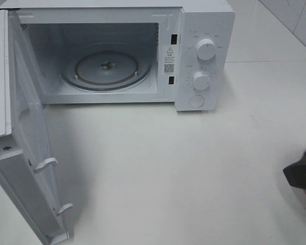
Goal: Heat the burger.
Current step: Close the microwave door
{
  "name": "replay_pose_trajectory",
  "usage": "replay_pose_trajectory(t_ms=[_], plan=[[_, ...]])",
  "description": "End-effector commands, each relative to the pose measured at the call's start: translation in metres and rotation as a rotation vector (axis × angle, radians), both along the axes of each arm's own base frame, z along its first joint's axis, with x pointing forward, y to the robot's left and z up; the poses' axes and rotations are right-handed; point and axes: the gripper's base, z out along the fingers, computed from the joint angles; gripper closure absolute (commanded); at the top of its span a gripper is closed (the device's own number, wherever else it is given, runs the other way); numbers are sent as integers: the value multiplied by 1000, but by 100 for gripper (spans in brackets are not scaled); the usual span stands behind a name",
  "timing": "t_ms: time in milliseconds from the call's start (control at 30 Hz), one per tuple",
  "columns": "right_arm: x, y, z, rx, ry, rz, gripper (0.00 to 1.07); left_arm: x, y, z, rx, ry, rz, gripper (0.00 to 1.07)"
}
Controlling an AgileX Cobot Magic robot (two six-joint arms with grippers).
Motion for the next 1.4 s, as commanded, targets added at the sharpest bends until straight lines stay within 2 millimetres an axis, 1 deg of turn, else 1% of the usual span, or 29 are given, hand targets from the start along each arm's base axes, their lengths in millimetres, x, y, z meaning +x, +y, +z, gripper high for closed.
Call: replay_pose_trajectory(t_ms=[33, 67, 133, 200, 233, 267, 300, 467, 500, 600, 867, 933, 967, 1100, 1133, 1200, 1233, 1267, 1300, 1367, 1400], plan=[[-14, -9, 9, 7, -30, 5, 31, -2, 0, -2, 2, -13, 1, 9], [-14, -9, 9, 7, -30, 5, 31, -2, 0, -2, 2, -13, 1, 9], [-28, -19, 18, 34, -76, -2, 31, -2, 0, -2, 2, -13, 1, 9], [-30, -20, 19, 41, -89, -1, 31, -2, 0, -2, 2, -13, 1, 9], [-37, -25, 23, 59, -119, -3, 31, -2, 0, -2, 2, -13, 1, 9], [-37, -25, 23, 59, -119, -3, 31, -2, 0, -2, 2, -13, 1, 9], [-43, -29, 26, 75, -149, -4, 31, -2, 0, -2, 2, -13, 1, 9], [-52, -35, 30, 92, -179, -8, 31, -2, 0, -2, 2, -13, 1, 9], [-58, -40, 32, 99, -210, -11, 31, -2, 0, -2, 2, -13, 1, 9], [-62, -44, 34, 105, -247, -16, 31, -2, 0, -2, 2, -13, 1, 9], [-77, -61, 40, 102, -361, -137, 31, -2, 0, -2, 2, -13, 1, 9], [-79, -63, 41, 100, -372, -148, 31, -2, 0, -2, 2, -13, 1, 9], [-85, -66, 42, 96, -404, -173, 31, -2, 0, -2, 2, -13, 1, 9], [-92, -71, 40, 101, -442, -231, 31, -2, 0, -2, 2, -13, 1, 9], [-98, -73, 34, 99, -461, -269, 31, -2, 0, -2, 2, -13, 1, 9], [-100, -74, 31, 98, -467, -284, 31, -2, 0, -2, 2, -13, 1, 9], [-104, -76, 22, 91, -470, -320, 31, -2, 0, -2, 2, -13, 1, 9], [-104, -76, 22, 91, -470, -320, 31, -2, 0, -2, 2, -13, 1, 9], [-111, -77, 23, 97, -511, -354, 31, -2, 0, -2, 2, -13, 1, 9], [-115, -78, 23, 100, -531, -371, 31, -2, 0, -2, 2, -13, 1, 9], [-121, -78, 24, 100, -567, -401, 31, -2, 0, -2, 2, -13, 1, 9]])
